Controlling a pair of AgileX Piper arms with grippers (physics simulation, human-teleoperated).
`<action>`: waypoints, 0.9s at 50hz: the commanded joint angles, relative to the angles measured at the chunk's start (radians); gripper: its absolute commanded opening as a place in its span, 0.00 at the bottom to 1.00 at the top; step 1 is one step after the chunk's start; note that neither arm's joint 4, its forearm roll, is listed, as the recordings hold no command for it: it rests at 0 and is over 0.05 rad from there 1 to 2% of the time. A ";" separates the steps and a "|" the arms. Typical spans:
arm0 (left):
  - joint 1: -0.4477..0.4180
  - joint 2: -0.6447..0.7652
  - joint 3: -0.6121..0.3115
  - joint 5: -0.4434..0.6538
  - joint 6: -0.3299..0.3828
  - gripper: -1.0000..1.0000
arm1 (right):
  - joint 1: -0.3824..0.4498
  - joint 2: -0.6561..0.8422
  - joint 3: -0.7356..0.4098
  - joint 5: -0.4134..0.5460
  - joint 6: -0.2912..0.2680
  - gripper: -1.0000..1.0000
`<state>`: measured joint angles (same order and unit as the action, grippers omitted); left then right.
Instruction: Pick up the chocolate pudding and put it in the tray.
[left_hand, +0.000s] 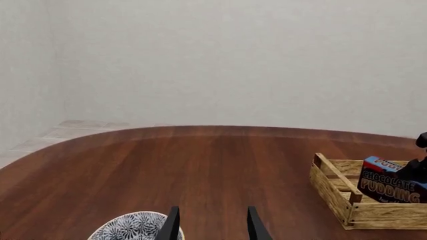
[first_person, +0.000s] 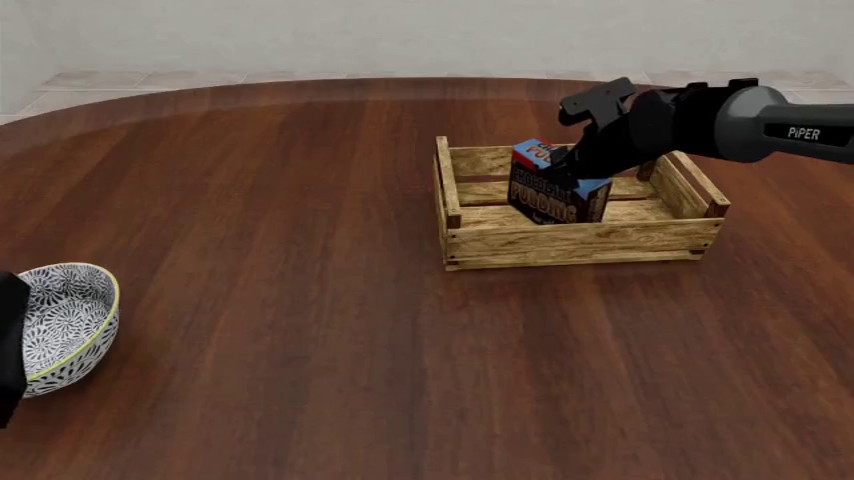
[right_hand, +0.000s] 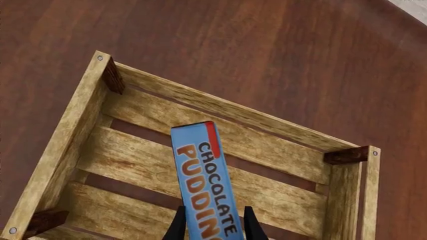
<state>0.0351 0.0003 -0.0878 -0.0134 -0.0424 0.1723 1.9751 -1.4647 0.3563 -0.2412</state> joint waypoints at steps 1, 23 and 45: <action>-0.001 0.000 -0.031 0.031 0.000 1.00 | 0.008 0.007 0.008 0.002 0.015 0.00; -0.003 0.000 -0.070 0.069 0.002 1.00 | 0.016 0.006 0.019 0.000 0.017 0.00; -0.003 0.000 -0.040 0.039 0.003 1.00 | 0.029 0.001 0.028 -0.002 0.019 1.00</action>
<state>0.0322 0.0002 -0.1363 0.0345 -0.0394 0.1940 1.9750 -1.4445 0.3550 -0.2220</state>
